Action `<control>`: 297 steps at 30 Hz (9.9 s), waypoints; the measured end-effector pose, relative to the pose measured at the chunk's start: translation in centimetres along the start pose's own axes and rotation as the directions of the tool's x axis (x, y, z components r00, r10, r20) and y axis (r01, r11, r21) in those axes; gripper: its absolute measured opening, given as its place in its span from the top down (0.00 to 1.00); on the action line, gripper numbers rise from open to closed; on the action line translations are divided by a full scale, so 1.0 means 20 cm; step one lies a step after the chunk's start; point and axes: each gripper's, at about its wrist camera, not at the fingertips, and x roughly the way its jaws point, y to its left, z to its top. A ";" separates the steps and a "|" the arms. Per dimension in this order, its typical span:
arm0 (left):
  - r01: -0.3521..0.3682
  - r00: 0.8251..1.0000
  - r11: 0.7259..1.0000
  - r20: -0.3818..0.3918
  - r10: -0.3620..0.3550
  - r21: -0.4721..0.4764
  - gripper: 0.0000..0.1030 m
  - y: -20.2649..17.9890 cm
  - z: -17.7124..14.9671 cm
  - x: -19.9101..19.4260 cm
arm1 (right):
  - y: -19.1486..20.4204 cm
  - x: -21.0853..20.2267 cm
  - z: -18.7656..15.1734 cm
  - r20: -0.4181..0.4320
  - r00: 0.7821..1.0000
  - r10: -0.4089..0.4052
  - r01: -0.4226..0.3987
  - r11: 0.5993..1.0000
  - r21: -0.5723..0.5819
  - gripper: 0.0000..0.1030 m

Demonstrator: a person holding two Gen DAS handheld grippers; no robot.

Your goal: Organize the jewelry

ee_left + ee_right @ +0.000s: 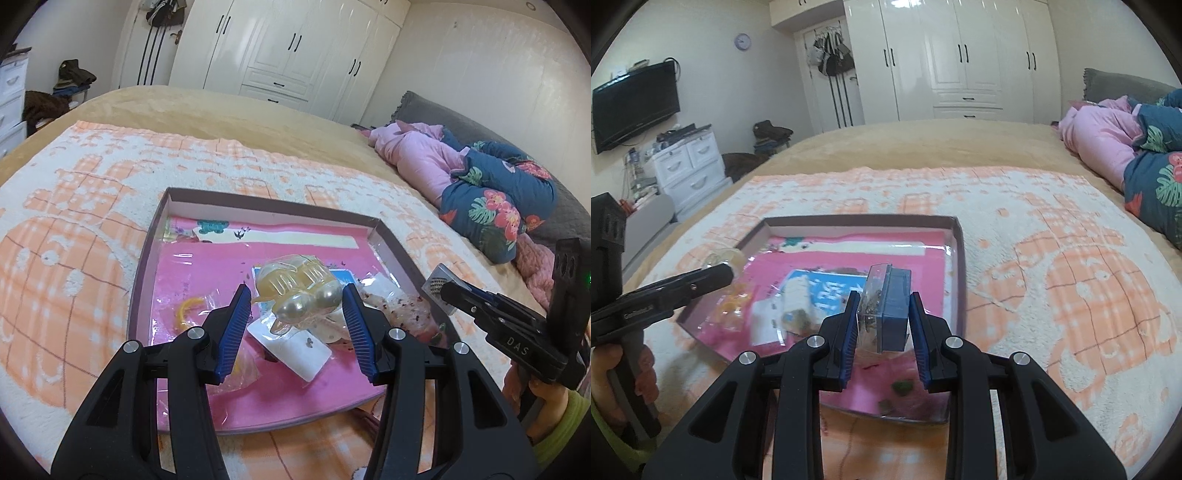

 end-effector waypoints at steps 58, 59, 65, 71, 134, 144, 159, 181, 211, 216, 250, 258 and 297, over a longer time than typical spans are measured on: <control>-0.032 0.994 0.999 0.103 0.032 -0.001 0.11 -0.16 -0.13 -0.47 | 0.04 -0.64 -0.12 0.215 0.976 -0.028 0.029 1.000 -0.002 0.15; -0.033 0.994 0.999 0.103 0.032 0.003 0.11 -0.16 -0.15 -0.48 | 0.04 -0.66 -0.13 0.219 0.975 -0.035 0.037 0.999 -0.006 0.15; -0.044 0.994 0.999 0.104 0.043 0.013 0.11 -0.17 -0.20 -0.52 | 0.03 -0.72 -0.18 0.221 0.974 -0.051 0.053 0.999 -0.006 0.15; -0.042 0.993 0.998 0.115 0.037 0.037 0.11 -0.20 -0.25 -0.55 | 0.03 -0.75 -0.25 0.211 0.975 -0.070 0.075 0.997 -0.015 0.15; 0.055 0.978 0.987 -0.207 -0.023 0.148 0.91 -0.37 -0.54 -0.08 | -0.03 -0.32 -0.60 -0.170 0.985 -0.040 0.044 0.999 0.020 0.72; 0.075 0.989 0.989 -0.137 -0.057 0.127 0.91 -0.35 -0.49 -0.23 | 0.08 -0.48 -0.52 -0.083 0.995 0.052 -0.054 0.998 -0.021 0.72; 0.016 1.000 0.998 0.012 -0.017 0.059 0.91 -0.19 -0.29 -0.43 | 0.31 -0.52 -0.29 -0.005 0.990 0.141 -0.140 0.982 -0.123 0.72; -0.059 0.992 0.998 0.111 0.056 0.019 0.91 0.02 0.00 -0.47 | 0.35 -0.43 0.06 0.137 0.984 0.114 -0.089 0.981 -0.175 0.72; 0.010 0.999 0.997 -0.040 -0.006 0.080 0.91 -0.08 0.02 0.07 | 0.21 0.03 -0.06 -0.012 1.000 -0.001 -0.001 0.990 -0.141 0.72; 0.008 0.998 0.997 -0.067 -0.003 0.080 0.91 -0.08 -0.01 0.10 | 0.21 0.08 -0.10 -0.054 0.999 0.006 -0.012 0.992 -0.122 0.71; -0.071 0.987 0.996 0.148 0.061 0.060 0.11 -0.21 -0.22 -0.58 | 0.24 -0.65 -0.22 0.265 0.964 -0.028 0.062 0.991 -0.119 0.06; -0.122 0.976 0.991 0.191 0.109 0.058 0.11 -0.20 -0.28 -0.65 | 0.24 -0.74 -0.28 0.334 0.941 -0.060 0.108 0.986 -0.126 0.06; -0.203 0.943 0.977 0.284 0.175 0.070 0.11 -0.23 -0.43 -0.78 | 0.22 -0.87 -0.48 0.440 0.889 -0.130 0.179 0.981 -0.073 0.06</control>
